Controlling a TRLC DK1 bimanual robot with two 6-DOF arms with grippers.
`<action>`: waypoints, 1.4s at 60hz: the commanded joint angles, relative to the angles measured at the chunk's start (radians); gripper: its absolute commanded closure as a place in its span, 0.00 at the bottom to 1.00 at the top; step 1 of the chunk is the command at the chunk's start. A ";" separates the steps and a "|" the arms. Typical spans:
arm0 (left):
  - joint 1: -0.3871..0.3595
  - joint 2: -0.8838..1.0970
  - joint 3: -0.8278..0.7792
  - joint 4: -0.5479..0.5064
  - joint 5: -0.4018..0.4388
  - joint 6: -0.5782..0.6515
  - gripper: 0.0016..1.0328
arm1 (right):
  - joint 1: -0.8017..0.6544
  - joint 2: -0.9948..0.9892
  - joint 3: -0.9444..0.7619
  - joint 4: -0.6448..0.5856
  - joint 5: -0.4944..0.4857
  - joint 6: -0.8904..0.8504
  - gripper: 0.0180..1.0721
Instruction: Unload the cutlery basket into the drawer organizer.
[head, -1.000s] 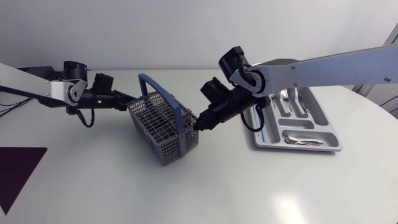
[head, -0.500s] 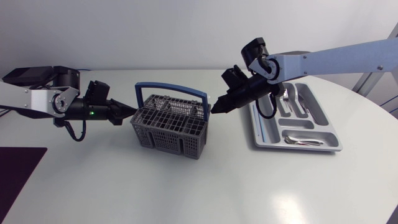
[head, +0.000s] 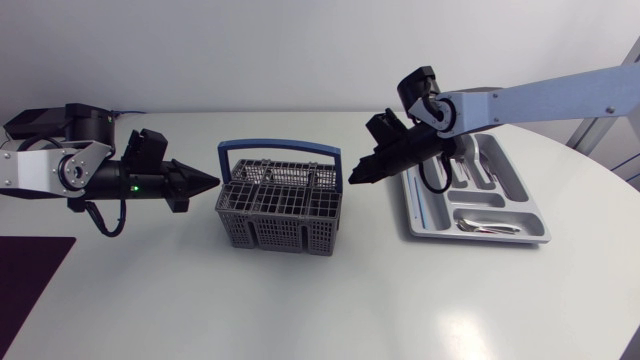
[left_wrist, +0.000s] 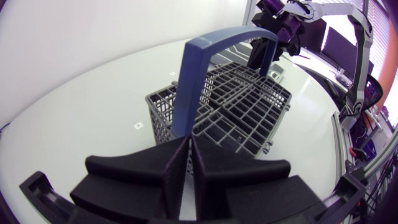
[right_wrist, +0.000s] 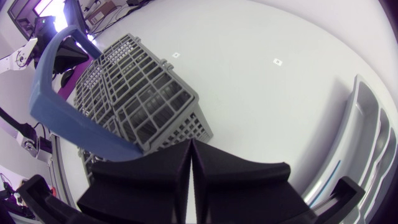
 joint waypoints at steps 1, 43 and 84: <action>0.007 -0.021 -0.038 -0.019 0.015 0.043 0.86 | 0.008 -0.054 -0.062 0.001 -0.002 -0.012 0.94; -0.064 -0.024 -0.090 -0.027 0.015 0.063 0.86 | 0.057 -0.008 -0.002 0.005 0.014 0.014 0.94; -0.058 -0.091 -0.113 -0.035 0.013 0.063 0.86 | 0.025 -0.074 -0.061 0.011 0.032 0.014 0.94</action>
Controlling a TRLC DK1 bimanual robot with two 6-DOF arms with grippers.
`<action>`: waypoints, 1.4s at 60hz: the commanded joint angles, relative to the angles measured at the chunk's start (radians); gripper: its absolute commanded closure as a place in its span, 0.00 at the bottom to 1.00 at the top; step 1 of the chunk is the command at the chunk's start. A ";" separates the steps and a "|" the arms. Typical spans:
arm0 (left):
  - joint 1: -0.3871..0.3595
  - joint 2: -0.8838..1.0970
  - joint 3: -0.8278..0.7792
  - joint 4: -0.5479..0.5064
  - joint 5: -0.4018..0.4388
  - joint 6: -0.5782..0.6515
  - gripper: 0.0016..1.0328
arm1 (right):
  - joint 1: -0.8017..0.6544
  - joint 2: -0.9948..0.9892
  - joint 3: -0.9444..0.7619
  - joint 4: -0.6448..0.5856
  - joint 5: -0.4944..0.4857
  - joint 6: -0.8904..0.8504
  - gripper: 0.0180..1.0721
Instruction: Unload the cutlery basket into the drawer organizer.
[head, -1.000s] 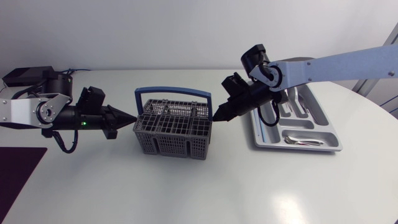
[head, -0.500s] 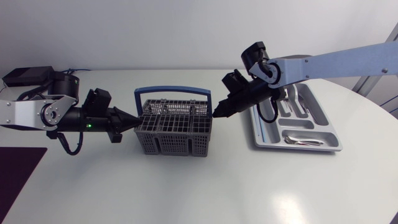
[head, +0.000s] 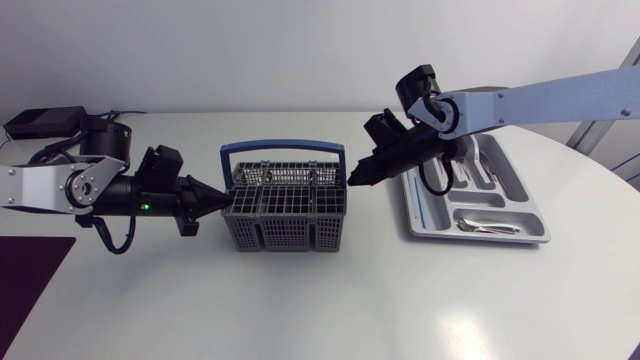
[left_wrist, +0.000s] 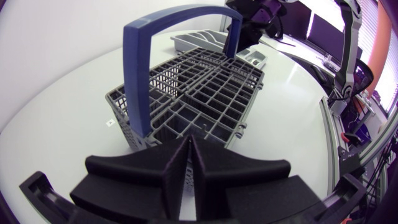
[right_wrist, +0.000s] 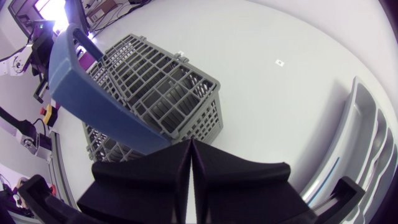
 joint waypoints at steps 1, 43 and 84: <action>0.028 -0.040 -0.027 -0.014 0.013 0.011 0.86 | 0.008 -0.037 -0.033 0.010 0.007 0.012 0.94; 0.175 -0.265 -0.087 0.147 -0.154 -0.204 0.04 | -0.071 -0.488 -0.429 0.295 0.422 -0.010 0.04; 0.214 -0.597 -0.258 0.299 -0.381 -0.281 0.04 | -0.319 -0.807 -0.661 0.364 0.493 -0.031 0.04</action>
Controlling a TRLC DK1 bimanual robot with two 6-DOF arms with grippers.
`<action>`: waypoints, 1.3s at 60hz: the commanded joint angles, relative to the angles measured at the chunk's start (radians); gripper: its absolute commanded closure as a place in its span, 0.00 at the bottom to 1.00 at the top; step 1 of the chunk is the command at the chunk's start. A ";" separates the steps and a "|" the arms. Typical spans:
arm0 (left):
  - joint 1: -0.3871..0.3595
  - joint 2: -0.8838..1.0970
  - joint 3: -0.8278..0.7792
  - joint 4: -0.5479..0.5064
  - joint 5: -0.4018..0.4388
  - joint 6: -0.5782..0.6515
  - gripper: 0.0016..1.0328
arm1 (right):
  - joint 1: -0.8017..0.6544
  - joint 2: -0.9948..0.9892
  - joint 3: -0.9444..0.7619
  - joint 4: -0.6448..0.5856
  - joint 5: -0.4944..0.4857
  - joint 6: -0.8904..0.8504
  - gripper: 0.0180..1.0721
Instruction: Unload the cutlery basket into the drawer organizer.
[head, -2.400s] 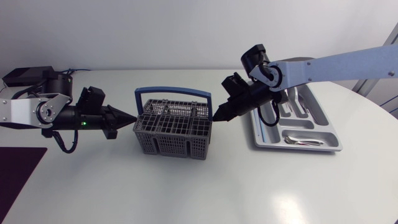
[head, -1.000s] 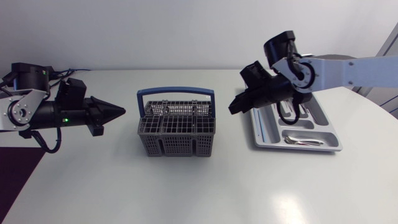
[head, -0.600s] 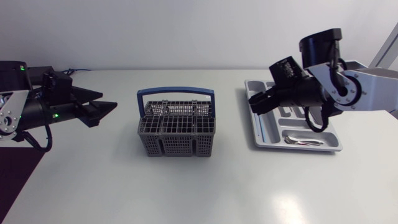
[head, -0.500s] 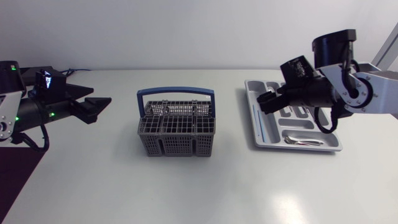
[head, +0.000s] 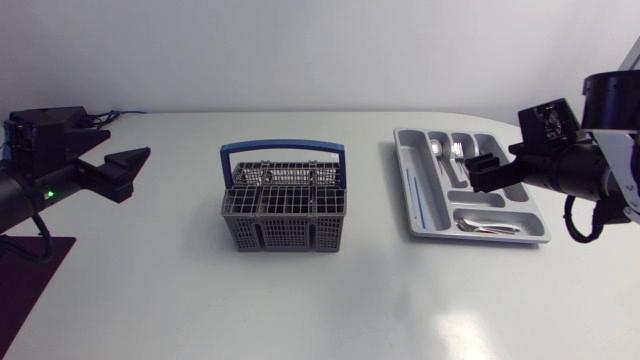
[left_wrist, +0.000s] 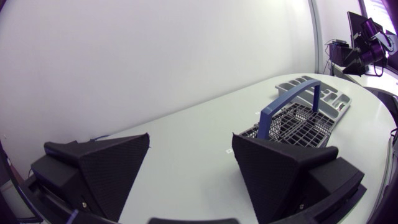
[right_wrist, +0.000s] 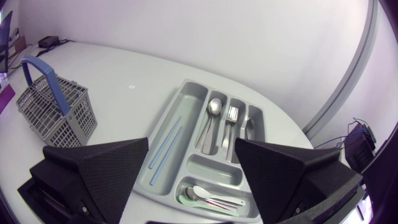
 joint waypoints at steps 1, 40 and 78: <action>0.012 -0.052 -0.039 0.016 -0.002 -0.022 0.04 | -0.036 -0.056 -0.048 0.020 0.017 -0.004 0.04; 0.050 -0.363 -0.217 0.070 -0.003 -0.236 0.04 | -0.179 -0.454 -0.328 0.109 0.076 -0.143 0.04; -0.023 -0.657 -0.388 -0.011 -0.152 -0.337 0.04 | -0.163 -0.801 -0.537 0.111 0.058 -0.045 0.04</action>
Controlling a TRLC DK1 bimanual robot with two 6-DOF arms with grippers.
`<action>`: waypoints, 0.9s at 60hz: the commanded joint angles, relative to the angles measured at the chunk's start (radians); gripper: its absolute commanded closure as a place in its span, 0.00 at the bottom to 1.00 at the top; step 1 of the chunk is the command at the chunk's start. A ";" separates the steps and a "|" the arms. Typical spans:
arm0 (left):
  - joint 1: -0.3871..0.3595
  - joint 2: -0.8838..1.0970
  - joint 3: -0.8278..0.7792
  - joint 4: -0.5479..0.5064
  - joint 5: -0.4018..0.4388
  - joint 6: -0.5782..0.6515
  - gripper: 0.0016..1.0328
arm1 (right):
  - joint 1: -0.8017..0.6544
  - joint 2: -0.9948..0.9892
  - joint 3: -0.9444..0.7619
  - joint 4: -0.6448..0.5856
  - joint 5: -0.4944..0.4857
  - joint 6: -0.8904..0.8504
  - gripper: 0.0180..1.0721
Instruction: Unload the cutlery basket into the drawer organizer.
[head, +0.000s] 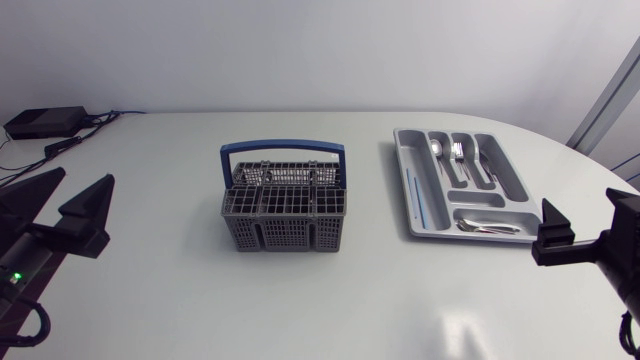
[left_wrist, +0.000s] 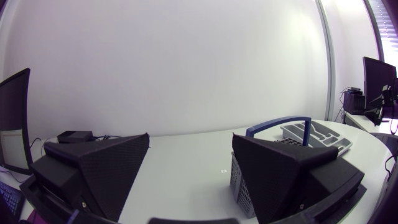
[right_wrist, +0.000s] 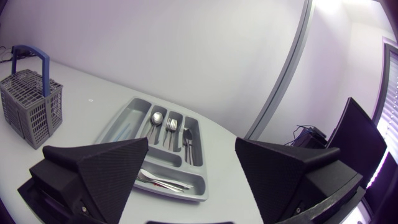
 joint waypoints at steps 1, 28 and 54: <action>-0.024 -0.044 -0.040 -0.022 -0.030 -0.031 0.04 | 0.021 -0.043 -0.045 0.008 -0.005 0.063 0.04; -0.142 -0.271 -0.157 -0.157 -0.224 -0.051 0.04 | 0.116 -0.266 -0.182 -0.006 -0.028 0.274 0.04; -0.193 -0.368 -0.208 -0.216 -0.308 -0.059 0.04 | 0.157 -0.362 -0.241 -0.011 -0.038 0.365 0.04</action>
